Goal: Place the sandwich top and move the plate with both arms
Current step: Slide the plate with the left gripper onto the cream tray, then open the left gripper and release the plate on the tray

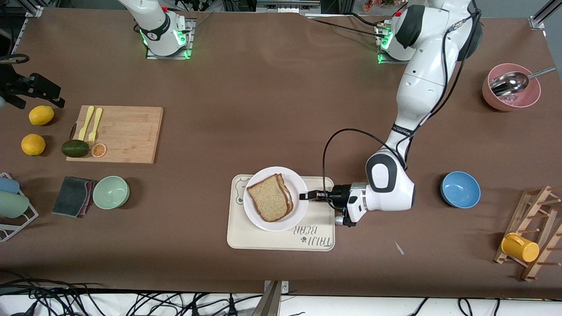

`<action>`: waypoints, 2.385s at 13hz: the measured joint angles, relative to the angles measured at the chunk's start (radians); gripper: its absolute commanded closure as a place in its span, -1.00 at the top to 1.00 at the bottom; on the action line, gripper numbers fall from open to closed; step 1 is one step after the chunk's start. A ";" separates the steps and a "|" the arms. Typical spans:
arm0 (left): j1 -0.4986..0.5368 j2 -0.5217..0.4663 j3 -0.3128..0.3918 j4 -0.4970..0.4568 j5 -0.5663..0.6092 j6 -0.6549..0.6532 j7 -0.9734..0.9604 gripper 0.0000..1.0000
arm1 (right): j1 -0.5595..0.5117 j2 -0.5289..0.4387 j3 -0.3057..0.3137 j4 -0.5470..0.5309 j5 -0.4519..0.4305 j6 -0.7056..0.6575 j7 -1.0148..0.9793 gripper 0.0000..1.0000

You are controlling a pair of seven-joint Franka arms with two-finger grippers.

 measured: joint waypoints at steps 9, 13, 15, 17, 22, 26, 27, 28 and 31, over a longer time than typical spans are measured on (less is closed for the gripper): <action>-0.007 0.043 -0.002 0.029 -0.001 0.036 0.003 -1.00 | 0.000 0.000 0.006 0.000 0.000 0.000 0.000 1.00; -0.015 0.066 -0.007 0.057 -0.002 0.065 0.006 -1.00 | 0.000 0.000 0.024 0.000 0.000 0.000 0.000 1.00; -0.017 0.075 -0.008 0.071 -0.003 0.066 0.006 -0.78 | 0.000 0.000 0.025 0.000 0.000 0.000 0.000 1.00; -0.017 0.079 -0.008 0.073 -0.026 0.067 0.006 -0.32 | 0.000 0.000 0.026 0.000 0.000 0.000 0.000 1.00; -0.012 0.086 -0.006 0.075 -0.095 0.065 0.009 -0.15 | 0.000 0.000 0.024 0.000 0.000 0.000 0.000 1.00; -0.002 0.081 -0.001 0.096 -0.062 0.041 0.011 -0.03 | 0.000 0.000 0.026 0.000 0.000 0.000 0.000 1.00; 0.002 0.075 0.000 0.103 -0.037 0.034 0.011 0.29 | 0.000 0.000 0.025 0.000 0.000 0.000 0.000 1.00; 0.006 0.067 0.003 0.105 -0.021 0.028 0.011 0.71 | 0.000 -0.001 0.026 0.000 0.000 0.000 0.000 1.00; 0.008 0.051 0.008 0.107 0.055 0.022 0.009 0.99 | 0.000 -0.001 0.026 0.000 0.000 0.000 0.000 1.00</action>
